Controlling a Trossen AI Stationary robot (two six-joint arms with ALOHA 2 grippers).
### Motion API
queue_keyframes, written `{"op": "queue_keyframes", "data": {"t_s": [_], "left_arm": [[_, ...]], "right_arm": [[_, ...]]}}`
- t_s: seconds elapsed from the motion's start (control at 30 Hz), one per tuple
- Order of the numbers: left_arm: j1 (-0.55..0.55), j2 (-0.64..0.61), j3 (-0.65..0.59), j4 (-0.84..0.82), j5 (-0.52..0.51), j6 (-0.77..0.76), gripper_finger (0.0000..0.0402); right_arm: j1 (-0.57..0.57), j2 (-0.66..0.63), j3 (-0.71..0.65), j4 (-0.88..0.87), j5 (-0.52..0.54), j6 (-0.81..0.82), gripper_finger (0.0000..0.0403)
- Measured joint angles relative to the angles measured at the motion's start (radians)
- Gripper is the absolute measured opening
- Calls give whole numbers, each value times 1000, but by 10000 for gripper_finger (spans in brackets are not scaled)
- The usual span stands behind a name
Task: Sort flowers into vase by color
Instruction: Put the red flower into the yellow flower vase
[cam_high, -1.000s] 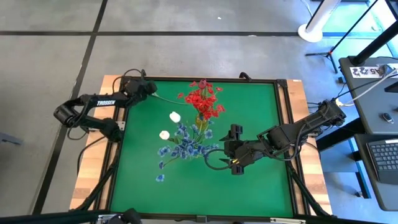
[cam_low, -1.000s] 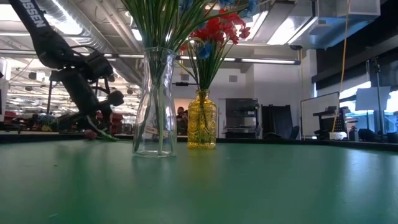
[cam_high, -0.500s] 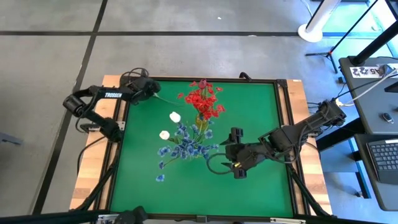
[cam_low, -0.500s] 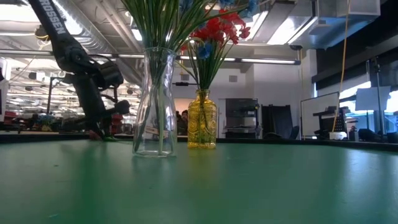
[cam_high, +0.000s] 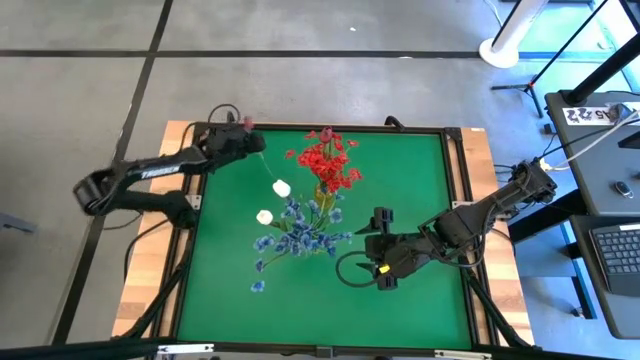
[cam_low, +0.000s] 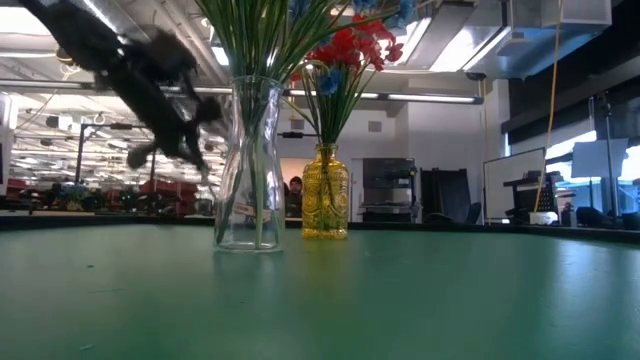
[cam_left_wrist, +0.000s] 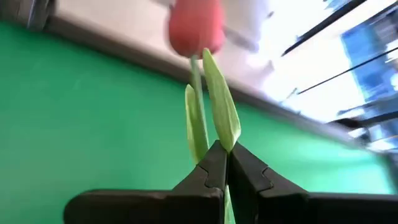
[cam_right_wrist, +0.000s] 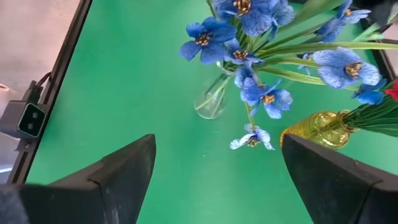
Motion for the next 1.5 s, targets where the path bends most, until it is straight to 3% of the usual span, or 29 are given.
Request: {"op": "queue_keyframes", "data": {"t_s": [0.17, 0.33, 0.57, 0.8, 1.1, 1.37, 1.5], "left_arm": [[-109, -212, 0, 12, -110, 12, 0], [-223, -407, 1, 141, -216, 139, 0], [-371, -537, 21, 351, -237, 361, 0], [-484, -517, 174, 352, -238, 571, 0], [-602, -392, 411, 329, -226, 781, 0], [-734, -246, 575, 314, -220, 903, 0], [-805, -188, 649, 317, -220, 956, 0]], "right_arm": [[0, 0, 0, 7, 22, 0, 346], [0, 0, 0, 44, 28, 0, 346], [0, 0, 1, 90, 28, -17, 346], [0, 0, 33, 122, 51, -42, 346], [-13, 0, 134, 207, 230, -158, 346], [-103, 0, 202, 388, 225, -344, 346], [-171, 0, 230, 423, 142, -380, 346]]}}
